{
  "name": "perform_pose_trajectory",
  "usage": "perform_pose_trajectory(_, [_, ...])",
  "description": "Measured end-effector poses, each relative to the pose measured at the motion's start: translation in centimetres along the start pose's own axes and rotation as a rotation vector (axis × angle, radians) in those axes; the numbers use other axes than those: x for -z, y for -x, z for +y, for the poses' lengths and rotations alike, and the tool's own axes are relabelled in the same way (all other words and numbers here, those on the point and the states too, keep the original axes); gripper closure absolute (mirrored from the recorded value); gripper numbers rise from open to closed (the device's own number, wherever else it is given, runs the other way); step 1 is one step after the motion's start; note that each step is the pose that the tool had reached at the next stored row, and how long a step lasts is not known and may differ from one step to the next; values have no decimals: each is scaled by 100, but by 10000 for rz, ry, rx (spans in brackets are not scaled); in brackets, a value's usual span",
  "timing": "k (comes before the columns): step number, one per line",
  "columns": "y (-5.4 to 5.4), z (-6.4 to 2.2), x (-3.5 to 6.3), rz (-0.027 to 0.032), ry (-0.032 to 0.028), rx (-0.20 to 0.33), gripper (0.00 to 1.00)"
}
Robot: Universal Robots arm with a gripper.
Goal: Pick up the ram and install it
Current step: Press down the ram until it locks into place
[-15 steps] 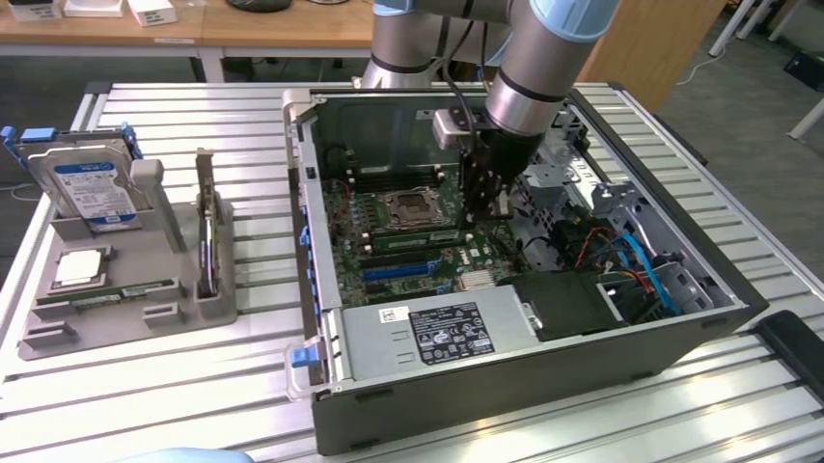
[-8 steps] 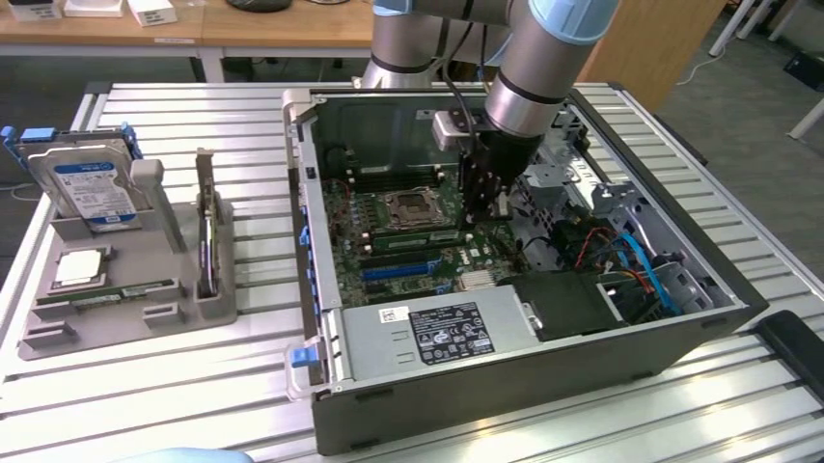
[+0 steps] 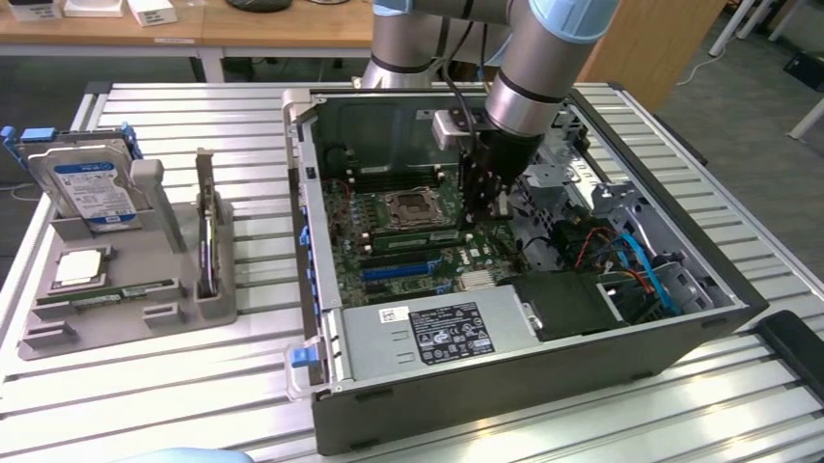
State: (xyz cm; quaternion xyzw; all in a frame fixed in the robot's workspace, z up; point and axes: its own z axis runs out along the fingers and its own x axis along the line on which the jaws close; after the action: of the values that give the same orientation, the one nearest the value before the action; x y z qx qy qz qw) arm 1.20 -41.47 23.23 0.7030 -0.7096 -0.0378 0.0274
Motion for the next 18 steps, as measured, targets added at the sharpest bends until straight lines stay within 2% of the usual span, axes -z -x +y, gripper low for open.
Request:
perform_pose_trajectory(2, [0,3,31,-7,5,1,90])
perform_pose_trajectory(7, [0,3,34,-9,7,3,90])
perform_pose_trajectory(14, [8,2,-26,-23,20,-9,90])
perform_pose_trajectory(16, [9,7,-30,-68,52,-35,90])
perform_pose_trajectory(18, [10,15,-32,-108,126,-64,90])
